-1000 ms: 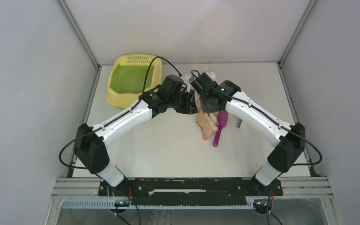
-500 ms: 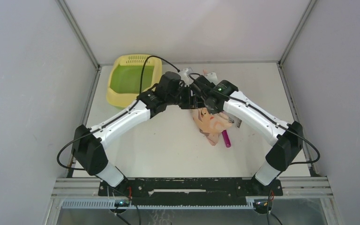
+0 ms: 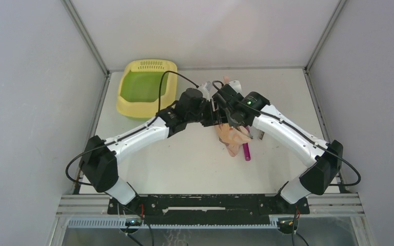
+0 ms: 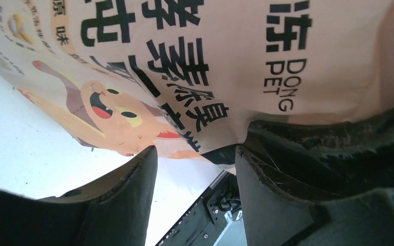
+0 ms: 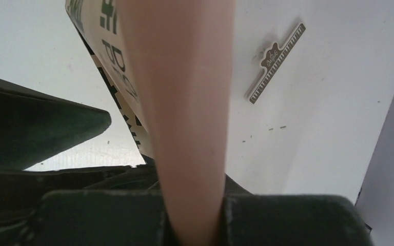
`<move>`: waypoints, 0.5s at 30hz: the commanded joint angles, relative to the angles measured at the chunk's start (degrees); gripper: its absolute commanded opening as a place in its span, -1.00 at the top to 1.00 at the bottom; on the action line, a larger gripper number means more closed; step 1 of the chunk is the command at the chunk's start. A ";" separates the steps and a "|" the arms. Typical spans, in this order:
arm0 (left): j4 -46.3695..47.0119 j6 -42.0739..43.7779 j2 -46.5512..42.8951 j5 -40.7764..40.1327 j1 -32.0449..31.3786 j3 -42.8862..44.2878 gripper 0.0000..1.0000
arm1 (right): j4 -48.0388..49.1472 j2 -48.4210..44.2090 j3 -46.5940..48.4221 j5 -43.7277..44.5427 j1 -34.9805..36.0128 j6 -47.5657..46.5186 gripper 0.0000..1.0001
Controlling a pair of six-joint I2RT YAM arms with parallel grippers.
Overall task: Fill the litter box with clean litter
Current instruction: Open the cat litter bag at the center of the board.
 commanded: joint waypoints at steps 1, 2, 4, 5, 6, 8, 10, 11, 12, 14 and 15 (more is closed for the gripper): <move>3.33 -1.92 -2.87 -3.94 -1.48 -1.94 -0.24 | 5.56 -1.08 5.29 9.12 3.55 1.61 1.00; 3.32 -1.96 -3.26 -4.81 -1.76 -2.34 -0.24 | 4.32 0.15 7.13 11.07 4.60 1.56 1.00; 3.44 -2.29 -4.71 -6.52 -1.88 -3.99 -0.23 | 2.23 2.79 10.73 14.62 6.89 0.96 1.00; 3.56 -2.40 -5.53 -7.57 -1.87 -4.99 -0.23 | 1.30 4.39 12.87 15.84 7.57 0.66 1.00; 3.65 -2.29 -6.54 -8.49 -1.78 -5.88 -0.23 | 0.37 5.99 14.74 16.60 8.08 0.33 1.00; 3.68 -2.10 -8.22 -9.71 -1.83 -7.31 -0.23 | -0.66 8.69 18.27 17.42 8.54 -0.57 1.00; 3.68 -1.89 -9.71 -10.35 -1.82 -8.39 -0.23 | -1.37 11.00 20.89 16.98 8.67 -1.07 1.00; 3.68 -1.89 -10.46 -10.58 -1.79 -8.97 -0.23 | -1.56 11.75 21.85 16.48 8.73 -1.08 1.00; 3.91 -2.08 -11.12 -11.03 -1.84 -9.66 -0.23 | -1.86 12.34 22.66 16.04 8.85 -1.03 1.00; 4.72 -2.59 -12.16 -11.60 -1.77 -11.19 -0.24 | -2.41 13.38 23.71 15.34 9.30 -0.43 1.00; 4.86 -2.79 -12.38 -12.04 -1.81 -11.73 -0.24 | -2.67 13.76 23.88 15.05 9.53 -0.07 1.00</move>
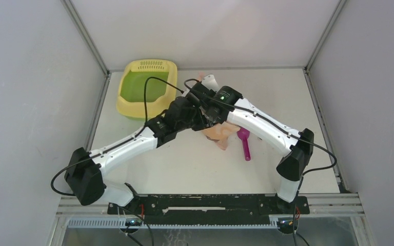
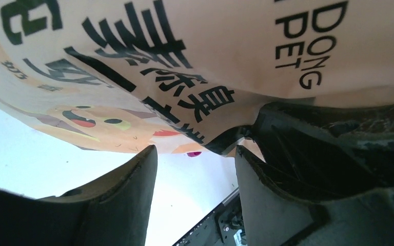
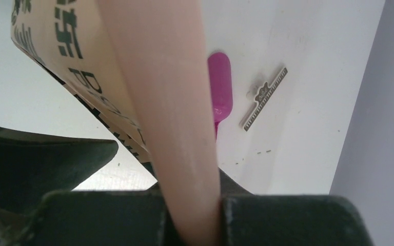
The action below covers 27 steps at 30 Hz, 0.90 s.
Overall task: Fill the litter box with clean litter
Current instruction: Open the cat litter bag at the center of the board.
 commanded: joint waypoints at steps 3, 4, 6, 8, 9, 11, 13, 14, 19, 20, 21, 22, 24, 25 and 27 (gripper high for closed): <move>3.79 -1.21 -4.28 -2.90 -0.93 -4.16 -0.24 | 3.59 0.14 4.48 3.99 2.10 2.38 1.00; 4.61 -1.79 -4.97 -3.31 -0.96 -4.90 -0.24 | 3.52 -0.01 3.93 3.56 2.08 2.93 1.00; 6.79 -3.10 -6.62 -4.49 -0.93 -6.79 -0.24 | 3.80 -0.82 2.41 1.98 1.76 3.66 1.00; 8.39 -4.00 -7.93 -6.50 -0.91 -8.09 -0.25 | 5.42 -2.05 0.54 0.17 1.43 3.70 1.00; 9.17 -4.34 -8.06 -7.28 -0.96 -8.31 -0.25 | 5.78 -2.89 -0.14 -0.29 1.36 3.69 1.00; 9.29 -4.98 -7.41 -8.82 -0.94 -7.83 -0.25 | 5.55 -3.60 -0.72 -0.96 1.19 4.01 1.00; 9.33 -5.71 -6.24 -10.15 -1.06 -7.09 -0.25 | 5.23 -4.26 -1.12 -1.60 1.19 4.43 1.00; 9.34 -6.17 -5.76 -11.02 -1.22 -6.72 -0.24 | 5.35 -4.79 -1.56 -2.01 1.26 4.67 1.00; 10.95 -7.32 -3.40 -15.10 -2.20 -4.98 -0.20 | 6.03 -7.78 -5.25 -3.82 1.67 5.82 1.00; 10.95 -7.39 -2.65 -15.63 -2.23 -4.43 -0.19 | 6.12 -8.38 -5.83 -4.00 1.68 6.04 1.00; 10.88 -7.43 -1.79 -16.00 -2.24 -3.71 -0.17 | 6.27 -8.89 -6.42 -4.33 1.77 6.17 1.00; 10.68 -7.48 -0.94 -16.33 -2.31 -3.07 -0.14 | 6.38 -9.34 -6.85 -4.70 1.86 6.31 1.00; 10.52 -7.61 0.76 -16.68 -2.37 -1.66 -0.03 | 6.64 -10.23 -7.70 -5.19 2.04 6.65 1.00; 10.45 -7.57 1.77 -16.79 -2.45 -0.99 0.05 | 6.76 -10.70 -8.21 -5.60 2.12 6.73 1.00; 10.17 -7.33 2.79 -17.14 -2.83 0.21 0.31 | 7.00 -11.45 -8.99 -5.97 2.14 6.86 1.00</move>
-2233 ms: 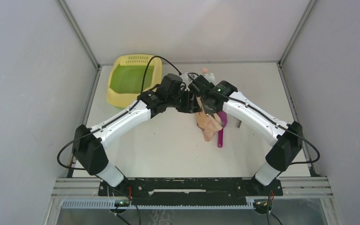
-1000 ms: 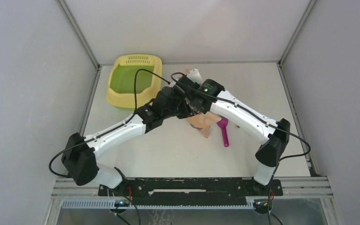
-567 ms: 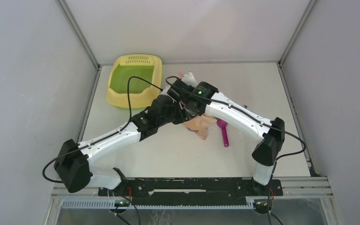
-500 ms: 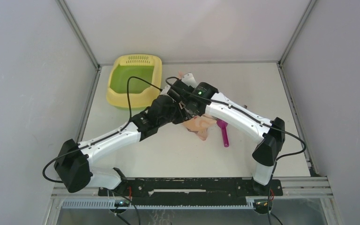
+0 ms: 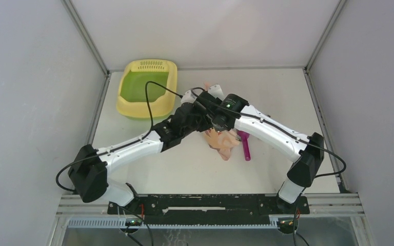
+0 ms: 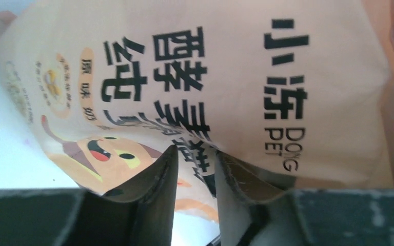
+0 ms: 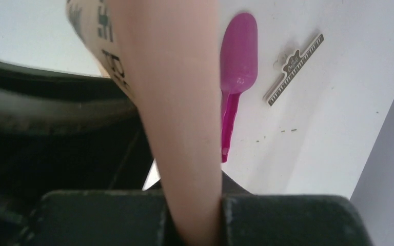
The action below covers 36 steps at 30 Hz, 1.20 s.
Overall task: Fill the litter box with clean litter
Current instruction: Open the cat litter bag at the center of the board.
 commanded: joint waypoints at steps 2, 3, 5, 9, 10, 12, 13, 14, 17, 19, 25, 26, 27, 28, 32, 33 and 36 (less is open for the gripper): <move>1.97 0.41 3.40 -4.48 -0.38 6.29 0.57 | 5.78 -7.02 -0.14 -0.04 0.85 2.85 1.00; 1.17 0.66 3.82 -4.43 -0.52 6.98 0.71 | 5.90 -7.30 -0.35 -0.07 0.90 2.85 1.00; 0.56 1.56 4.18 -4.57 -0.71 7.99 0.92 | 6.11 -7.73 -0.72 -0.24 0.48 2.75 1.00; -2.56 2.90 2.95 -5.30 -0.89 7.85 1.00 | 6.81 -8.91 -2.17 -0.66 -1.08 1.98 1.00; -3.02 3.24 2.44 -5.54 -0.88 7.52 1.00 | 7.30 -9.31 -2.68 -0.81 -1.73 1.65 1.00; -3.87 3.69 1.55 -6.15 -0.91 6.97 1.00 | 7.69 -9.74 -3.40 -0.27 -2.57 0.95 1.00; -4.28 3.90 1.08 -6.37 -0.87 6.69 1.00 | 7.56 -9.59 -3.43 0.65 -2.82 0.34 1.00; -4.47 4.06 0.70 -6.58 -0.86 6.30 1.00 | 7.21 -9.31 -3.25 2.28 -2.86 -0.25 1.00; -5.03 4.43 -0.62 -6.95 -0.87 5.45 1.00 | 5.39 -7.56 -1.64 7.79 -2.70 -1.65 1.00; -4.89 4.62 -1.38 -6.58 -0.90 5.29 1.00 | 4.83 -6.66 -0.20 10.74 -2.61 -3.08 1.00; -6.14 5.67 -1.95 -6.39 -0.71 6.51 1.00 | 5.73 -4.35 4.89 16.81 -4.82 -8.11 1.00; -6.36 5.84 -2.39 -6.43 -0.77 6.45 1.00 | 6.53 -4.25 5.28 17.33 -5.59 -9.21 1.00; -6.61 6.02 -2.90 -6.57 -0.70 6.26 1.00 | 7.74 -4.19 5.61 17.51 -6.60 -10.30 1.00; -6.84 6.27 -3.51 -6.76 -0.62 6.06 1.00 | 9.42 -4.32 5.71 17.75 -7.56 -11.62 1.00; -8.23 7.12 -6.18 -7.05 -0.21 4.87 0.99 | 15.77 -3.01 7.00 18.09 -12.55 -16.83 1.00; -8.59 7.38 -7.04 -7.14 -0.05 4.50 0.99 | 16.61 -2.56 7.89 18.24 -13.76 -17.60 1.00; -9.44 8.00 -9.67 -7.41 0.41 2.91 0.97 | 22.42 -2.24 9.42 20.59 -16.36 -22.50 1.00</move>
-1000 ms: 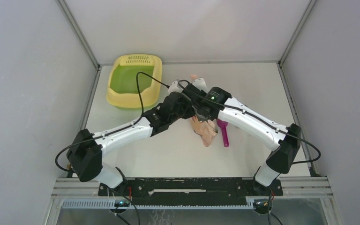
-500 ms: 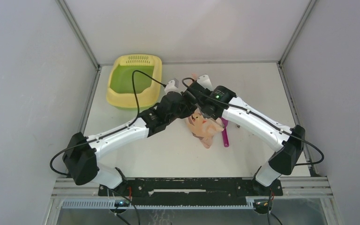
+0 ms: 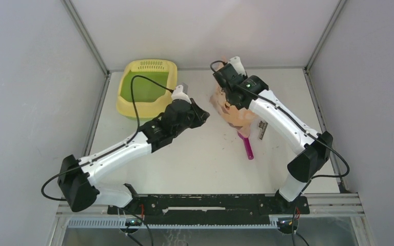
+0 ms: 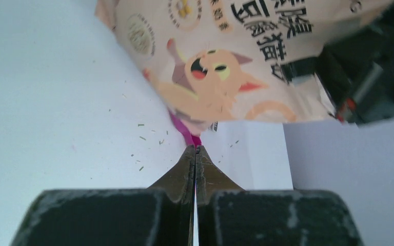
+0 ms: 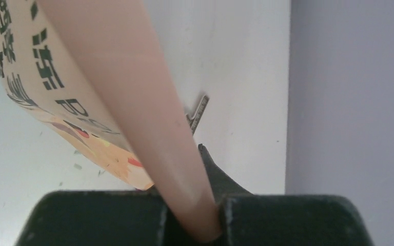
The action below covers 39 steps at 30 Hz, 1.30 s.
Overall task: Fill the litter box with clean litter
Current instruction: Open the cat litter bag at the center of the board.
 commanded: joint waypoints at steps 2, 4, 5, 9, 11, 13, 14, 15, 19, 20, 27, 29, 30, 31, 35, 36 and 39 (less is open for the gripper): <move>-0.46 2.67 -6.32 -1.39 1.18 -2.39 0.96 | 18.50 -0.78 7.27 10.19 -3.97 -10.59 1.00; -0.45 2.86 -7.05 -1.26 1.54 -3.38 0.95 | 22.32 0.45 8.80 11.30 -4.21 -14.95 1.00; -0.45 2.88 -7.17 -1.11 1.80 -3.71 0.95 | 24.02 1.42 9.25 11.83 -3.98 -17.06 1.00; -0.13 2.80 -7.60 -0.62 2.40 -5.51 0.95 | 26.45 7.25 10.86 12.61 -1.49 -20.77 1.00; 0.14 2.50 -7.69 -0.35 2.60 -6.36 0.95 | 24.77 10.52 10.70 11.75 -0.01 -18.59 1.00; 0.16 2.01 -7.65 -0.25 2.67 -7.37 0.95 | 21.32 13.97 10.18 8.61 1.21 -13.88 1.00; 0.16 1.73 -7.61 -0.18 2.68 -7.92 0.96 | 19.08 15.56 9.91 6.84 1.87 -11.10 1.00; 0.16 1.25 -7.72 -0.20 2.66 -8.60 0.96 | 16.22 17.23 9.57 3.93 2.52 -8.28 1.00; 2.14 -1.40 -8.32 -0.15 2.62 -12.39 0.79 | 13.79 19.52 4.81 -2.71 6.33 -1.58 1.00; 3.03 -2.35 -8.33 -0.01 2.56 -13.30 0.71 | 14.19 18.73 3.28 -5.42 6.69 -0.69 1.00; 10.61 -5.97 -4.97 -0.01 1.08 -16.21 0.42 | 10.66 11.72 -1.36 -18.51 8.25 4.51 1.00; 13.71 -6.82 -2.98 -0.15 0.25 -16.30 0.41 | 9.20 10.56 -1.04 -16.44 9.33 4.74 1.00; 14.75 -7.13 -1.97 -0.27 -0.20 -16.03 0.40 | 8.74 9.99 -0.90 -15.09 9.68 4.74 1.00; 15.62 -7.32 -0.77 -0.55 -0.61 -15.66 0.40 | 8.34 9.44 -0.76 -14.09 9.89 4.59 1.00; 19.09 -8.78 2.36 -2.03 -1.67 -14.80 0.38 | 4.80 8.98 1.85 -12.54 10.03 5.24 1.00; 20.48 -9.30 2.75 -2.54 -1.82 -15.03 0.37 | 4.04 9.04 2.42 -14.17 9.86 5.64 1.00; 23.65 -11.08 3.80 -3.70 -1.99 -15.37 0.33 | 2.38 8.54 3.31 -24.51 8.08 7.67 1.00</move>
